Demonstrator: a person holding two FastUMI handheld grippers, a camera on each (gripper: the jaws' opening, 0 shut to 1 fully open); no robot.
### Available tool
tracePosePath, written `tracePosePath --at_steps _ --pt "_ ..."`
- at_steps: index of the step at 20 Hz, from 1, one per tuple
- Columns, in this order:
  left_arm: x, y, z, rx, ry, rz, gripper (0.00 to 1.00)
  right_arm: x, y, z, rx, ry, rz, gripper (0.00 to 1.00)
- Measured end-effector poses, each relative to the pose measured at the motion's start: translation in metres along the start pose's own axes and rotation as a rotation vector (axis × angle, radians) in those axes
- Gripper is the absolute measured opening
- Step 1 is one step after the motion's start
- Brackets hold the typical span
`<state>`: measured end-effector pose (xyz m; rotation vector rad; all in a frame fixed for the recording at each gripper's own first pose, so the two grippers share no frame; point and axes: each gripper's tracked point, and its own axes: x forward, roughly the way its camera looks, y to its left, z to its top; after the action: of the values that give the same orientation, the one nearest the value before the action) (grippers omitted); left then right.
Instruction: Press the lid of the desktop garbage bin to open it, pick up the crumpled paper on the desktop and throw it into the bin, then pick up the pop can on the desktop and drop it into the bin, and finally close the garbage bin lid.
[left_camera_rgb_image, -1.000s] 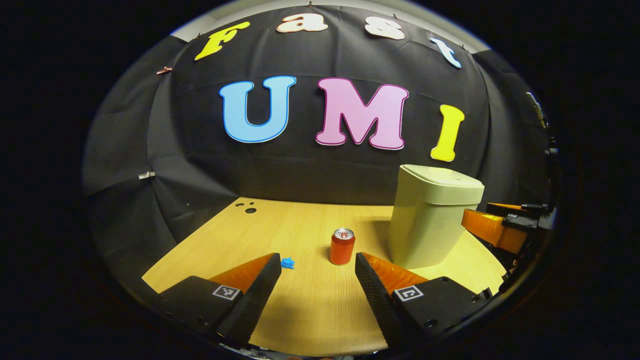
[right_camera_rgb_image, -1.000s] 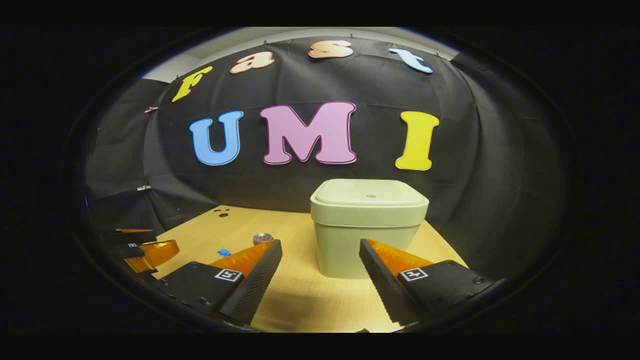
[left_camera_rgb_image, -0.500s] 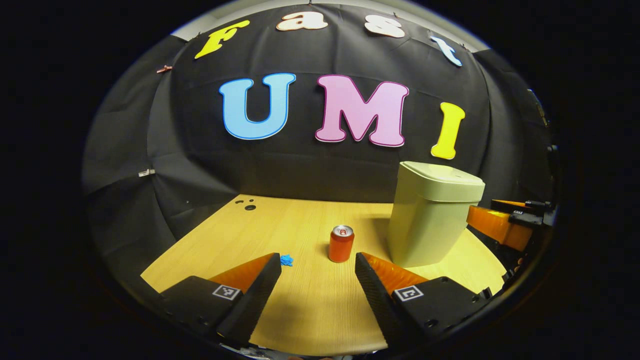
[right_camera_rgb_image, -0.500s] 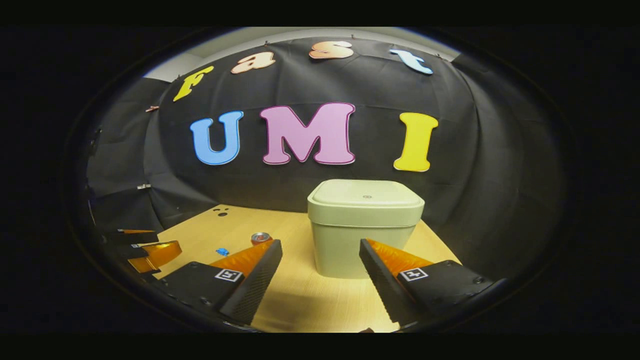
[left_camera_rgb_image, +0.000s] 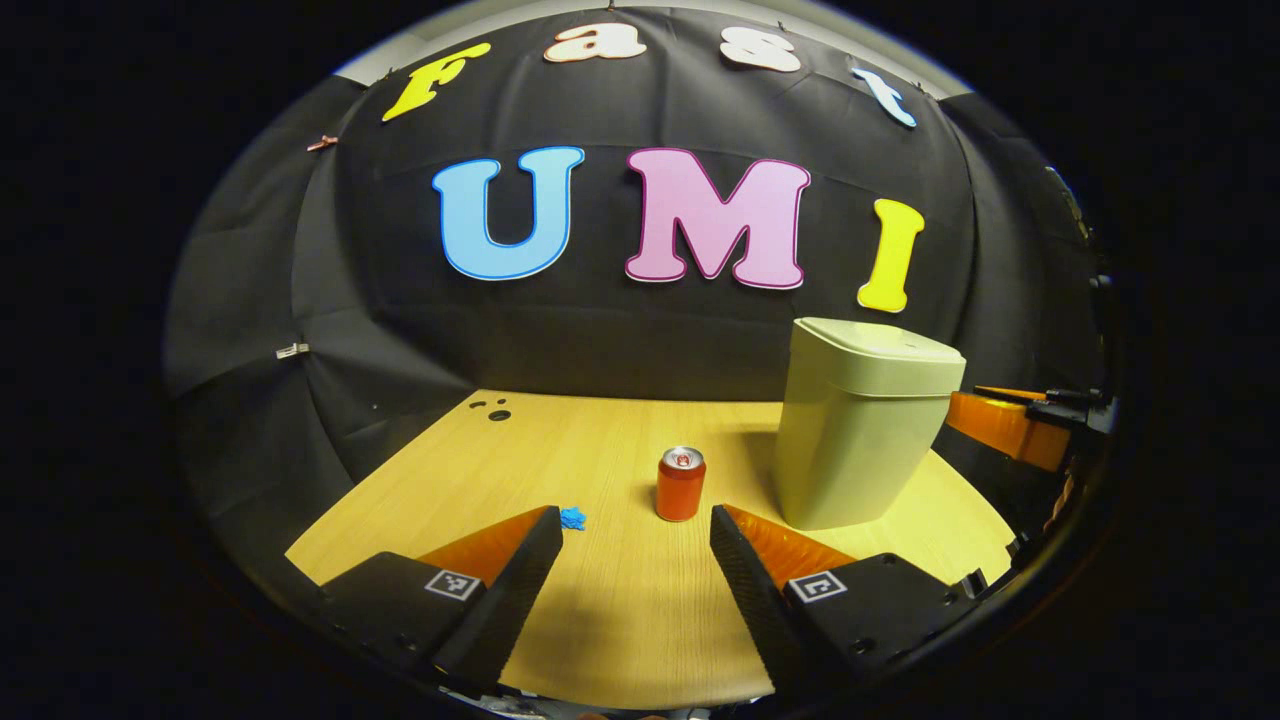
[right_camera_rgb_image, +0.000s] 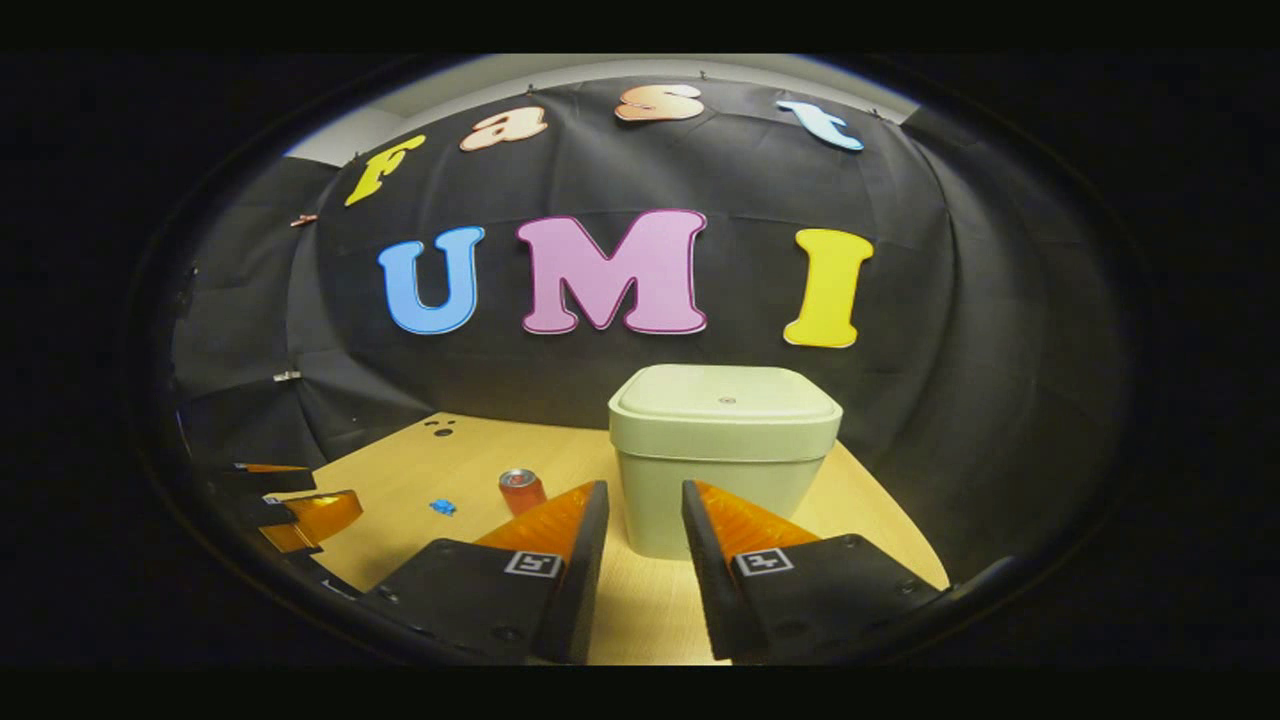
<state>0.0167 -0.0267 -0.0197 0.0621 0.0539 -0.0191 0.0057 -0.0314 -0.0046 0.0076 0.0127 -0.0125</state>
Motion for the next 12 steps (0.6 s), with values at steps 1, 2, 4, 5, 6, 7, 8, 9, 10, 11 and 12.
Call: tracePosePath --at_steps 1,2,4,5,6,7,8,9,10,11,12 --pt "0.000 0.002 -0.002 -0.003 0.002 0.006 0.96 0.002 0.002 0.001 0.002 -0.002 0.006 0.47" --pt "0.001 0.003 -0.002 -0.008 0.006 0.009 0.96 0.001 0.003 0.002 0.005 0.000 0.009 0.47" --pt "0.000 0.004 -0.005 -0.014 0.015 0.012 0.96 0.004 0.004 0.005 0.008 -0.001 0.012 0.33" --pt "0.000 0.005 -0.006 -0.014 0.017 0.013 0.96 0.005 0.005 0.006 0.011 -0.005 0.014 0.25" --pt "0.000 0.005 -0.006 -0.010 0.017 0.014 0.95 0.007 0.007 0.007 0.013 -0.003 0.019 0.15" --pt "0.000 0.005 -0.006 -0.008 0.015 0.015 0.95 0.003 0.008 0.007 0.010 -0.001 0.024 0.11" --pt "0.001 0.005 -0.005 -0.006 0.014 0.013 0.96 0.005 0.007 0.010 0.004 -0.006 0.017 0.11" --pt "0.001 0.004 -0.006 -0.004 0.013 0.011 0.96 0.010 0.006 0.010 -0.004 -0.005 0.015 0.07" --pt "0.002 0.004 -0.005 -0.002 0.014 0.010 0.96 0.012 0.011 0.012 -0.004 -0.002 0.031 0.00" --pt "0.002 0.005 -0.006 0.000 0.014 0.009 0.96 0.013 0.014 0.012 -0.002 0.001 0.043 0.05" --pt "0.003 0.005 -0.006 0.000 0.015 0.009 0.96 0.013 0.014 0.015 0.002 0.005 0.050 0.00"
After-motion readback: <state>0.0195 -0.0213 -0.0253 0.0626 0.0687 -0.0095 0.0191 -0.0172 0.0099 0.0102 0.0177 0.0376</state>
